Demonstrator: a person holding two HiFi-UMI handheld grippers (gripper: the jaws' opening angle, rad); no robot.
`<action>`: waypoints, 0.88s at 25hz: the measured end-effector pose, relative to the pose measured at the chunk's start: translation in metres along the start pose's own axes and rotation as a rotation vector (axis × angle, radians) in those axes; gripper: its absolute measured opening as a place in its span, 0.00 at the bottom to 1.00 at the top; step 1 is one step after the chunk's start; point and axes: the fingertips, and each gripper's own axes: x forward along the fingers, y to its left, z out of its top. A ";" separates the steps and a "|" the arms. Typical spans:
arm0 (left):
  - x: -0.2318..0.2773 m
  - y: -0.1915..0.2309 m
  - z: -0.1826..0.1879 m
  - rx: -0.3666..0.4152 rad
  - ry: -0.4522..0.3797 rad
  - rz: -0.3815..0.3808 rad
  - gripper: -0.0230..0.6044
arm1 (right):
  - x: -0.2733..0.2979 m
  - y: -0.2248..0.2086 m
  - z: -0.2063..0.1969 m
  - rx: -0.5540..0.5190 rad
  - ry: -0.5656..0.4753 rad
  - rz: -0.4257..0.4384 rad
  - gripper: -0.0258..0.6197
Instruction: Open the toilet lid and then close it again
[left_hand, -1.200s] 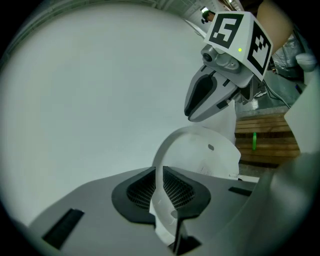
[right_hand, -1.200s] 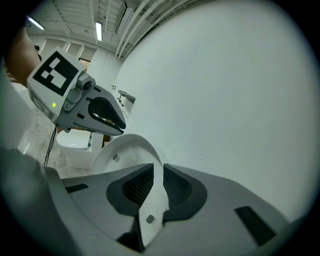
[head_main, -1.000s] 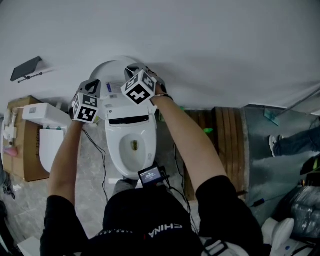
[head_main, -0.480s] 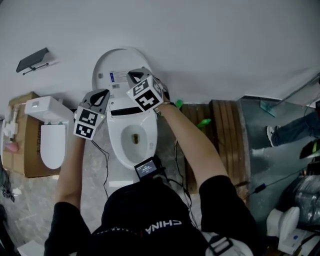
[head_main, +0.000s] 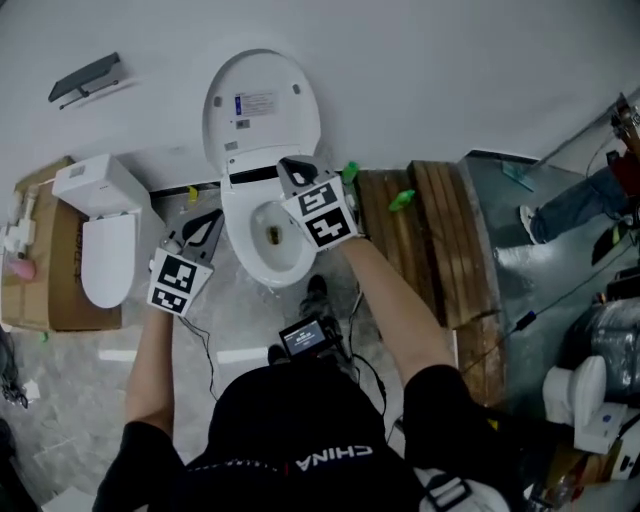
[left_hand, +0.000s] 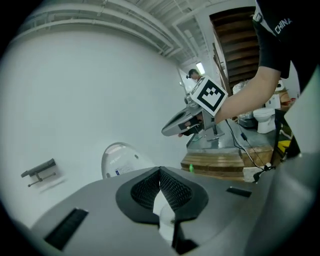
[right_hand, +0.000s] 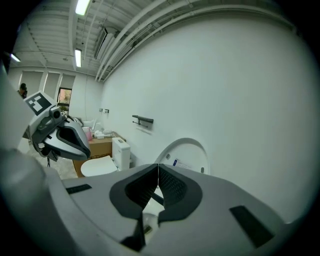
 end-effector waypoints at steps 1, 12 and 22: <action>-0.011 -0.012 -0.004 -0.009 0.001 -0.011 0.05 | -0.014 0.011 -0.005 0.005 0.009 -0.001 0.06; -0.057 -0.109 -0.007 -0.141 -0.058 -0.019 0.05 | -0.128 0.059 -0.042 0.010 0.004 0.004 0.06; -0.037 -0.174 0.013 -0.302 -0.083 0.095 0.05 | -0.202 0.038 -0.115 0.060 0.002 0.030 0.06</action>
